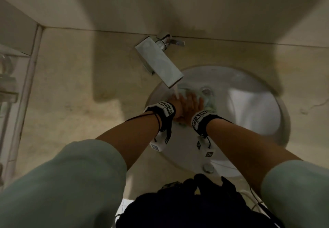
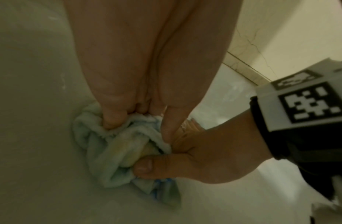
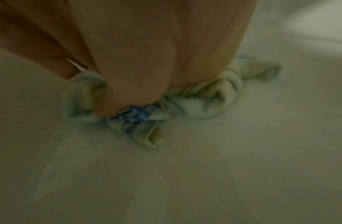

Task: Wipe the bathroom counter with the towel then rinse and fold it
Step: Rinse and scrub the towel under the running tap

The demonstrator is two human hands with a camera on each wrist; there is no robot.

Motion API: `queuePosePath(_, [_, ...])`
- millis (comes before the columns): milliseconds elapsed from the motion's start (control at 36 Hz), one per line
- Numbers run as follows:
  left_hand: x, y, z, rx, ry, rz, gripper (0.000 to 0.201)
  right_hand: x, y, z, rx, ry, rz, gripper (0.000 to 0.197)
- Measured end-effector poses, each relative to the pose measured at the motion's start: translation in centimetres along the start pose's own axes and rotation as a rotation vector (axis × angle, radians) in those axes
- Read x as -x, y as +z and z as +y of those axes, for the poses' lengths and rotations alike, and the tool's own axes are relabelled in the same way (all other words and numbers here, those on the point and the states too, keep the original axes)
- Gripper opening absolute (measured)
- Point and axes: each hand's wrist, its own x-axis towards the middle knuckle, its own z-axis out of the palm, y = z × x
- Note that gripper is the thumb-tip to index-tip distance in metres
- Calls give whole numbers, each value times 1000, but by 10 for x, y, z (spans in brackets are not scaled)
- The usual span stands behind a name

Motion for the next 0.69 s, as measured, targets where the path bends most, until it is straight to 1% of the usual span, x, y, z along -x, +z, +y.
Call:
queuePosePath(56, [3, -2, 0, -2, -10, 7, 49, 0, -1, 0, 11, 15, -12, 101])
queuePosePath(111, [-1, -2, -1, -33, -13, -31, 47, 0, -2, 0, 19, 19, -20, 100])
queuePosePath(167, [-5, -2, -2, -12, -42, -59, 47, 1, -5, 1, 2, 15, -30, 100])
queuePosePath(250, [-5, -5, -4, 14, -35, -69, 53, 0, -6, 4, -18, -2, -33, 101])
queuePosePath(278, [-3, -4, -4, 38, -32, -84, 52, 2, -8, 4, -18, 2, -31, 102])
queuePosePath(333, [-9, 1, -9, 42, 8, -60, 48, 8, -16, 5, -26, -24, -48, 103])
queuePosePath(361, [-19, 6, -14, 33, 18, -76, 47, 12, -22, 6, -48, -50, -51, 103])
queuePosePath(417, [-47, 23, -27, 129, 23, -40, 55, 6, -22, 17, -155, -52, -76, 103])
queuePosePath(444, [-42, 21, -24, 167, 10, -55, 64, 1, -22, 24, -200, -9, -75, 108])
queuePosePath(472, [-46, 21, -24, 221, 61, -37, 71, 0, -22, 30, -226, 68, -51, 116])
queuePosePath(500, [-45, 21, -24, 241, 96, -33, 70, 4, -24, 36, -254, 127, -5, 119])
queuePosePath(528, [-32, 15, -18, 246, 123, -32, 68, 8, -25, 41, -285, 173, 19, 115])
queuePosePath(583, [-56, 28, -27, 254, 126, 47, 77, 19, -26, 51, -397, 244, 45, 95])
queuePosePath(611, [-41, 25, -21, 259, 110, 53, 83, 27, -28, 59, -454, 260, 58, 87])
queuePosePath(639, [-65, 42, -29, 277, 116, 94, 87, 31, -26, 66, -490, 267, 60, 80])
queuePosePath(667, [-64, 43, -31, 318, 115, 95, 85, 27, -18, 74, -557, 251, 67, 74])
queuePosePath(694, [-37, 34, -25, 280, 157, 71, 77, 29, -19, 77, -597, 233, 70, 69])
